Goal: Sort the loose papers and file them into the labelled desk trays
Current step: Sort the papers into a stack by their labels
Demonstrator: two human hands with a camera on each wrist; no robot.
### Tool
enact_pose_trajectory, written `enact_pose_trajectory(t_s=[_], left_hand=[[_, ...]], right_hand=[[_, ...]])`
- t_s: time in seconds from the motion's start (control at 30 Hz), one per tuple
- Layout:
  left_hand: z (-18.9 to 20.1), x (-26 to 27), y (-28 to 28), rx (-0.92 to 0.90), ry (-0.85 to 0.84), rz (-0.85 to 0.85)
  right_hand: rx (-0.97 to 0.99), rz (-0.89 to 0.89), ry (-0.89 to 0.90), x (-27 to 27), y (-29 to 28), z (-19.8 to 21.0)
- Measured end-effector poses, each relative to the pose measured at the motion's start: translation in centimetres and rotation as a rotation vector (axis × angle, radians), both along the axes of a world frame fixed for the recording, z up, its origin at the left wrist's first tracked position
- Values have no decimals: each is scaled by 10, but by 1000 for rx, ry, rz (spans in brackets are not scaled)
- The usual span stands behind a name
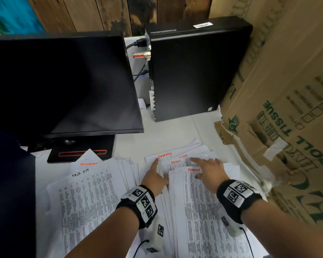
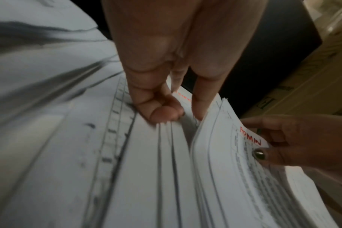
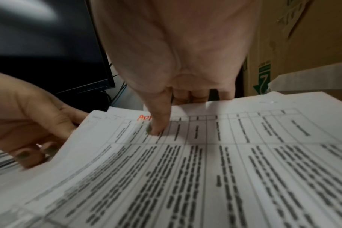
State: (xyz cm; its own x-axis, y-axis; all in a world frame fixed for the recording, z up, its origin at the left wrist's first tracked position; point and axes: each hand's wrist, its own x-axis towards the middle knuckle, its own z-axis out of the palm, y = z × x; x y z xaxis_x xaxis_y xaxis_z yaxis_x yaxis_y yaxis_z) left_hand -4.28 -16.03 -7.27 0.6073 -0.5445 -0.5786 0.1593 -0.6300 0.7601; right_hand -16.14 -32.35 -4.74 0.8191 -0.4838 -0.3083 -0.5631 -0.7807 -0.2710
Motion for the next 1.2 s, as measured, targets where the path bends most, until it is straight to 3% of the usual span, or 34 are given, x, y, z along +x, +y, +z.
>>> enact_pose_trajectory(t_s=[0.1,0.3,0.5,0.7,0.8,0.9,1.0,1.2], left_hand=[[0,11,1,64,-123,-120],[-5,13,2,-100,-396,21],[-14,20,13,-252,-380,-21],[0,29,14,-231,-173,-148],[5,31,12,-290,-58,30],[-2,29,11,-197,-59,152],[-6,23,11,-204,-128,110],[9,23,15,-318,-43,-55]], right_hand=[[64,0,-11,7,0,8],[91,49,-19,19,6,13],[85,63,-75,17,-1,-5],[79,105,-69,14,-5,-10],[25,99,-117,8,-2,-14],[-62,88,-189,5,3,-15],[-147,98,-263,8,6,-13],[-266,208,-324,15,12,-5]])
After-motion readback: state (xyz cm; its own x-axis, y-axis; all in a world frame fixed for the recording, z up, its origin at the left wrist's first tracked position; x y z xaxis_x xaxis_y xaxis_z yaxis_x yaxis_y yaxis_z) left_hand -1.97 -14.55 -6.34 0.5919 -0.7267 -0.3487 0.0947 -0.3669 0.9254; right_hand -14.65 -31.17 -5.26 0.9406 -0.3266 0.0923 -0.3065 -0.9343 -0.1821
